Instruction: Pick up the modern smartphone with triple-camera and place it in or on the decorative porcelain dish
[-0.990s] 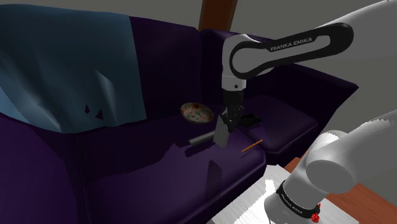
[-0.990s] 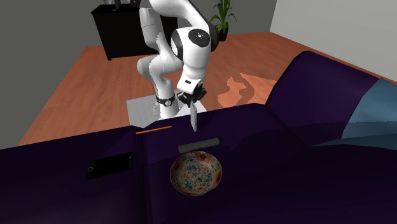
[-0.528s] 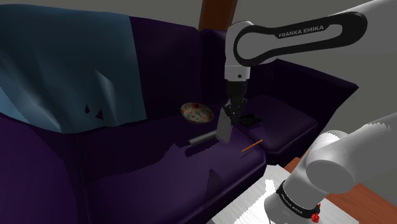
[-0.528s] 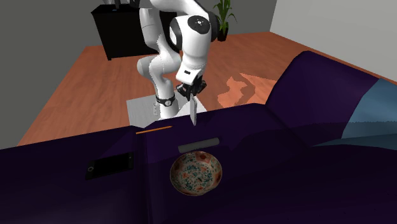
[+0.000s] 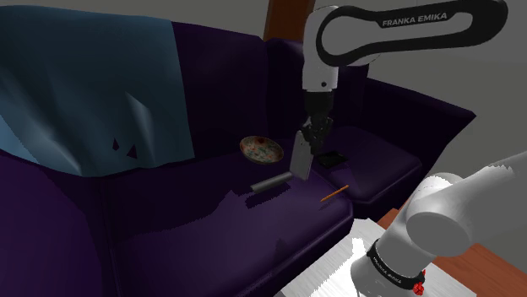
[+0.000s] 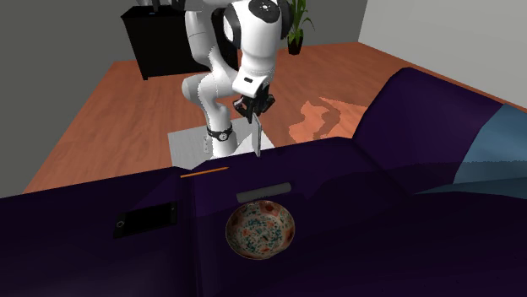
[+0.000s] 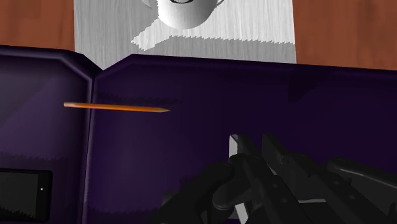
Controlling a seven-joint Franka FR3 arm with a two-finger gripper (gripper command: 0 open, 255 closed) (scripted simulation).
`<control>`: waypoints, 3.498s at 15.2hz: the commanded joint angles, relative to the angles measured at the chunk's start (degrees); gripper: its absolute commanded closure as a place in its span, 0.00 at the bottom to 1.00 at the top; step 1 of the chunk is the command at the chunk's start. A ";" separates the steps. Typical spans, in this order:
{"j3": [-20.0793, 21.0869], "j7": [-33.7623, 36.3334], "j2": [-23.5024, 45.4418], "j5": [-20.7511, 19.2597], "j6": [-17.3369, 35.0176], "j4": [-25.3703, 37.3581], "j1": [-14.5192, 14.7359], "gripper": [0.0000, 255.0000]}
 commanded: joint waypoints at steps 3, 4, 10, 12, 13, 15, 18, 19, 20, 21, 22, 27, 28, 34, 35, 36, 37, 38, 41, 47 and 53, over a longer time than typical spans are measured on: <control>-0.76 -0.89 4.12 -1.02 -1.07 5.12 -0.72 1.00; -1.09 -1.32 6.22 -1.46 -1.16 7.28 -1.03 1.00; -2.80 -3.77 18.75 -3.54 -3.02 21.58 -2.57 1.00; -3.28 -4.54 23.00 -4.05 -4.15 26.94 -3.00 1.00; -3.50 -4.91 25.15 -4.27 -4.81 29.75 -3.21 1.00; -3.92 -5.66 29.56 -4.66 -6.36 35.70 -3.60 1.00; -4.46 -6.76 36.54 -5.13 -9.30 45.62 -4.17 1.00; -4.63 -7.13 39.02 -5.26 -10.47 49.27 -4.36 1.00; -4.87 -7.69 43.10 -5.43 -12.56 55.44 -4.65 1.00; -4.86 -7.68 42.97 -5.43 -11.74 54.49 -4.66 1.00; -4.86 -7.68 42.86 -5.43 -10.92 53.56 -4.66 1.00; -4.86 -7.65 42.55 -5.43 -6.94 49.28 -4.67 1.00; -4.86 -7.65 42.54 -5.42 -6.16 48.48 -4.67 1.00; -4.87 -7.61 42.73 -5.43 -1.61 44.13 -4.68 1.00; -4.87 -7.61 42.81 -5.43 -0.87 43.47 -4.69 1.00; -4.87 -7.60 42.90 -5.43 -0.14 42.82 -4.69 1.00; -4.87 -7.60 43.00 -5.43 0.60 42.19 -4.69 1.00; -4.87 -7.59 43.12 -5.43 1.33 41.58 -4.69 1.00; -4.87 -7.57 43.54 -5.44 3.49 39.83 -4.69 1.00; -4.87 -7.57 43.79 -5.44 4.57 39.00 -4.69 1.00; -4.87 -7.57 43.79 -5.44 4.57 39.01 -4.69 0.00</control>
